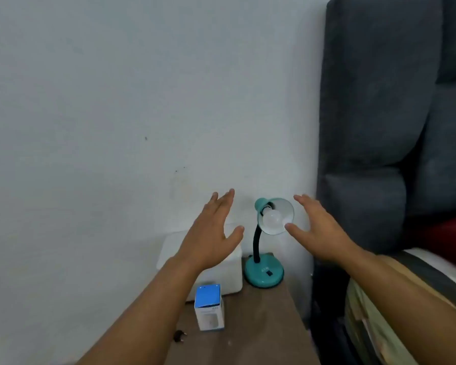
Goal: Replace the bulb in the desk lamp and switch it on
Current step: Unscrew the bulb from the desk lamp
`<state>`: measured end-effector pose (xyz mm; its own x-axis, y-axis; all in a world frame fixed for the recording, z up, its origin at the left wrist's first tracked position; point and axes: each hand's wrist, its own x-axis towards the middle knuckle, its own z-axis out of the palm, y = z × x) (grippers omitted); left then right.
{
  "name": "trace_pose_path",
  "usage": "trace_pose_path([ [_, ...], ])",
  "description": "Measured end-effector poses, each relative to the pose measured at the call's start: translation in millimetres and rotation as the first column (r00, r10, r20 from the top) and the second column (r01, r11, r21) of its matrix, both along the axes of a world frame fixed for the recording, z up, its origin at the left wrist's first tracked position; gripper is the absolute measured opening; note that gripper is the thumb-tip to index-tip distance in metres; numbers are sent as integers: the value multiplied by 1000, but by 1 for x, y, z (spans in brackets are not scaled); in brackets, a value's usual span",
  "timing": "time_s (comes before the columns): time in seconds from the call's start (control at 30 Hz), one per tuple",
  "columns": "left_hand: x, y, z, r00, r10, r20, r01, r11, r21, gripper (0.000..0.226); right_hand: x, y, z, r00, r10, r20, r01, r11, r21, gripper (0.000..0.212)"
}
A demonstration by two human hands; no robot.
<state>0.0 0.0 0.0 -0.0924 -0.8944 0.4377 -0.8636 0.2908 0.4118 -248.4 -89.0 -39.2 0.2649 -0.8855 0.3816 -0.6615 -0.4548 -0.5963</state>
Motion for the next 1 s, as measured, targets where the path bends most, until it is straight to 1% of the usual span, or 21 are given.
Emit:
trace_pose_path([
  [0.13, -7, -33, -17, 999, -33, 39, 29, 994, 104, 86, -4, -19, -23, 999, -18, 44, 14, 996, 90, 78],
  [0.4, -10, -110, -56, 993, -102, 53, 88, 972, 216, 105, 9, -66, -67, 995, -31, 91, 18, 990, 141, 81],
  [0.53, -15, -142, -70, 987, -140, 79, 118, 966, 231, 121, 21, -85, -77, 985, -56, 164, 33, 989, 141, 83],
  [0.6, -16, -155, -76, 985, -154, 82, 132, 967, 219, 124, 27, -92, -80, 976, -69, 205, 43, 990, 131, 82],
  [0.67, -17, -163, -83, 985, -166, 57, 152, 970, 190, 121, 33, -98, -83, 969, -61, 240, 31, 991, 127, 81],
  [0.83, -12, -175, -92, 987, -158, 16, 157, 986, 51, 102, 42, -108, -86, 954, -48, 297, 30, 997, 65, 78],
  [1.0, -10, -179, -95, 984, -179, -19, 179, 984, 22, 96, 50, -110, -90, 933, -126, 336, 106, 991, 78, 84],
])
